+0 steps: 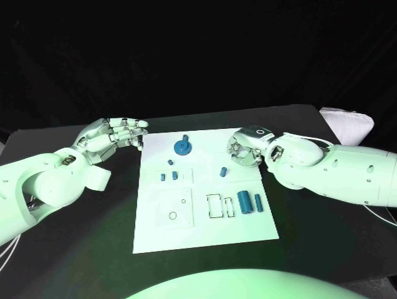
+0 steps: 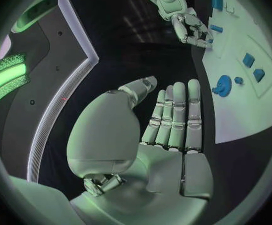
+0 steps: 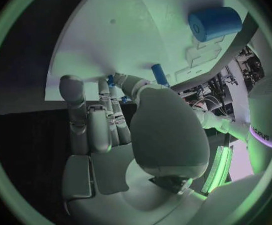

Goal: Assemble the parts on the task board

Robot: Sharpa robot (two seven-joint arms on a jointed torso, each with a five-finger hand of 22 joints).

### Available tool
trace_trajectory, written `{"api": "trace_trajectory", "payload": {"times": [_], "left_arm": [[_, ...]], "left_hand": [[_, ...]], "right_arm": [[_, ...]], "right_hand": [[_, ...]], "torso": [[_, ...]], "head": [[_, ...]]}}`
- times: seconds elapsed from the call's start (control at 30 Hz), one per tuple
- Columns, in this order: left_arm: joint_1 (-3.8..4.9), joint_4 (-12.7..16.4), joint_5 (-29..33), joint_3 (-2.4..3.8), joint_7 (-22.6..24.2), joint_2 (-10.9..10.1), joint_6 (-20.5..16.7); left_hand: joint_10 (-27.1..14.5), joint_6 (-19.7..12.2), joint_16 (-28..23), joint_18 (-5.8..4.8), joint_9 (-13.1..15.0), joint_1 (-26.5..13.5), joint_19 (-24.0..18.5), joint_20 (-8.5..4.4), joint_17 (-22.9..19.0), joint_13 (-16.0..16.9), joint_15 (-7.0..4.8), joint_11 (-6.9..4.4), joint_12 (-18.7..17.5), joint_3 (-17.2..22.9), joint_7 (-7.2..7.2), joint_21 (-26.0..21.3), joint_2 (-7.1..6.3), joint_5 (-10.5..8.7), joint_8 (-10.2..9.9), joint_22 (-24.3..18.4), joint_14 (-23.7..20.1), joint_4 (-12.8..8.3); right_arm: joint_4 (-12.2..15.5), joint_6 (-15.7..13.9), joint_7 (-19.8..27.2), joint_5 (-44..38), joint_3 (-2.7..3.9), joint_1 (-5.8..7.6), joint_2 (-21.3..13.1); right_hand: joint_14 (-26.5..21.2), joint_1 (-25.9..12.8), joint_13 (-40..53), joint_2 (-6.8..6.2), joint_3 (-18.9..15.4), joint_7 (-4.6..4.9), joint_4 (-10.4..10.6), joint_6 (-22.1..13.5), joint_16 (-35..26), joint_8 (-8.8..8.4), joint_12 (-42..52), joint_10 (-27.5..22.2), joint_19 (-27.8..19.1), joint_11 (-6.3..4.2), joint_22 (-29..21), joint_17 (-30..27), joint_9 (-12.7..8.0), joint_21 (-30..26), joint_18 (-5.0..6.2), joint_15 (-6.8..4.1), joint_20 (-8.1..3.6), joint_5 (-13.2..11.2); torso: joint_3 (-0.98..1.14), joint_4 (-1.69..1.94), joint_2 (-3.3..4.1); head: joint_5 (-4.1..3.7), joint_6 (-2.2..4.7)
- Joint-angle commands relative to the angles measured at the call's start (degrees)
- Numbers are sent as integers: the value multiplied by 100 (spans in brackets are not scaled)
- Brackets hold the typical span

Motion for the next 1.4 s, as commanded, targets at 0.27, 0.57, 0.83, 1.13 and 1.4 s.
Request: {"api": "trace_trajectory", "payload": {"times": [0.27, 0.57, 0.83, 1.13, 1.4], "left_arm": [[-3, 19, 15, 4, 51, -7, 128], [-3, 16, -23, 4, 19, -20, 150], [-6, 12, -28, 4, 16, -33, 153], [-15, -21, -27, 4, 10, -35, 148], [-26, -50, -23, 4, 7, -28, 148]], "left_hand": [[-4, -40, -46, 79, -12, 41, 59, 3, -12, -12, 1, 29, -32, -18, 21, -43, 38, 21, 13, -15, 26, -23], [-6, -42, -51, 79, -13, 50, 63, 3, -14, -14, 2, 31, -37, -17, 24, -47, 37, 21, 14, -19, 26, -28], [-8, -43, -57, 78, -15, 60, 68, 2, -16, -17, 4, 34, -43, -16, 27, -51, 38, 23, 15, -22, 28, -34], [-16, -52, -65, 77, -18, 61, 75, 3, -19, -23, 8, 41, -53, -20, 35, -57, 36, 24, 13, -28, 31, -34], [-30, -66, -73, 76, -23, 61, 83, 5, -22, -29, 13, 49, -67, -26, 44, -65, 33, 25, 9, -35, 36, -34]], "right_arm": [[-76, 359, -206, -305, -39, -106, 117], [-34, 242, -324, -481, -39, -136, 126], [66, -182, -361, -549, -38, -144, 94], [291, -595, -342, -521, -7, -98, -53], [583, -773, -247, -306, 28, 36, -261]], "right_hand": [[270, 156, 69, 254, 185, -116, -183, 301, 162, 262, 45, 398, 156, -131, 561, 104, 213, 463, -112, -146, -67, -27], [261, 181, 100, 297, 272, -147, -292, 332, 178, 350, 35, 550, 164, -171, 722, 89, 328, 591, -129, -184, -106, -32], [262, 175, 112, 284, 348, -151, -354, 335, 199, 388, 12, 608, 189, -180, 871, 98, 391, 712, -150, -195, -122, -35], [265, 163, 115, 276, 374, -149, -372, 334, 212, 400, 1, 623, 202, -180, 936, 108, 414, 764, -160, -196, -125, -39], [267, 159, 116, 273, 381, -148, -377, 334, 220, 404, -3, 626, 207, -179, 962, 119, 421, 785, -164, -196, -125, -43]], "torso": [[-5, 4, 1], [-5, -1, -4], [-1, 2, -3], [-5, -2, -7], [-5, 1, -9]], "head": [[-24, -28], [-21, -52], [-11, -62], [-10, -50], [4, -35]]}}
